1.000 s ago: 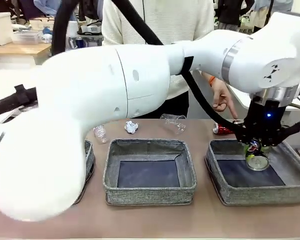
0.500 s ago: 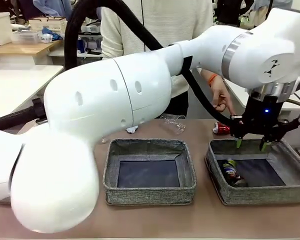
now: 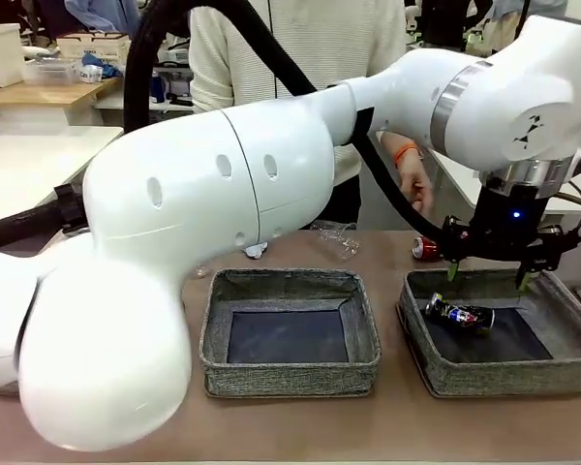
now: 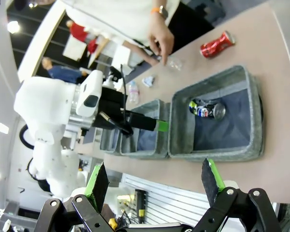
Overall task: Sort the waste into the appropriate baskets.
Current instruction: Place the picked waste into the Fabric basket indicated by the person.
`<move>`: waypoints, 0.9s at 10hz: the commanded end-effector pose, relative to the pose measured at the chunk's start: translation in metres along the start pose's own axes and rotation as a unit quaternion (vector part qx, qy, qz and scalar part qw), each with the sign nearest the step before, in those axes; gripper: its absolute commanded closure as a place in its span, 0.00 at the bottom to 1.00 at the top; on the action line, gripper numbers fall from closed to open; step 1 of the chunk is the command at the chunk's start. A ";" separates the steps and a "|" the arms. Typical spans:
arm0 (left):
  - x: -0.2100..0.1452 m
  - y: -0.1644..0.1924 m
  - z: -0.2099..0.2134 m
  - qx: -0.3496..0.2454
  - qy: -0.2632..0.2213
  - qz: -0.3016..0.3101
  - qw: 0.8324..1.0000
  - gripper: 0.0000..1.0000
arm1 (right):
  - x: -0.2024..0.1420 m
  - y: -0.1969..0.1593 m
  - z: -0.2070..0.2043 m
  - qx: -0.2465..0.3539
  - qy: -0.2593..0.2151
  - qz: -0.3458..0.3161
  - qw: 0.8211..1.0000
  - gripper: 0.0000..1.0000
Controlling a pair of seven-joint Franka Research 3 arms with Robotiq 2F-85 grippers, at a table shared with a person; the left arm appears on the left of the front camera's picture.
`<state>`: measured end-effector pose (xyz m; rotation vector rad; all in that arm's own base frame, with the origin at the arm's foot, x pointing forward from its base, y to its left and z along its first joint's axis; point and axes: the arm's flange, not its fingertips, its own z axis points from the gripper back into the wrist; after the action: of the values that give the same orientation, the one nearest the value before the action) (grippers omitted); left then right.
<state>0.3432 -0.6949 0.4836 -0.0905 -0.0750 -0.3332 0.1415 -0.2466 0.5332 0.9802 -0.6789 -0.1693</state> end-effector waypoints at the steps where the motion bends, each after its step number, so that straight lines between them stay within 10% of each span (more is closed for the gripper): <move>1: 0.030 -0.019 0.034 0.035 0.104 -0.074 0.991 0.00 | 0.000 0.000 0.000 0.000 0.000 0.000 1.000 0.00; 5: -0.019 0.081 0.110 0.173 0.181 -0.181 0.951 0.00 | 0.011 -0.003 -0.022 -0.003 0.035 -0.010 0.999 0.00; 9: -0.042 0.173 0.138 0.150 0.269 -0.202 0.930 0.00 | 0.031 0.014 -0.117 -0.020 0.125 -0.024 0.992 0.00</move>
<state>0.3557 -0.5224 0.5979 0.3024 0.3093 -0.7114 0.2125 -0.1861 0.5140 0.9543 -0.4634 -0.0838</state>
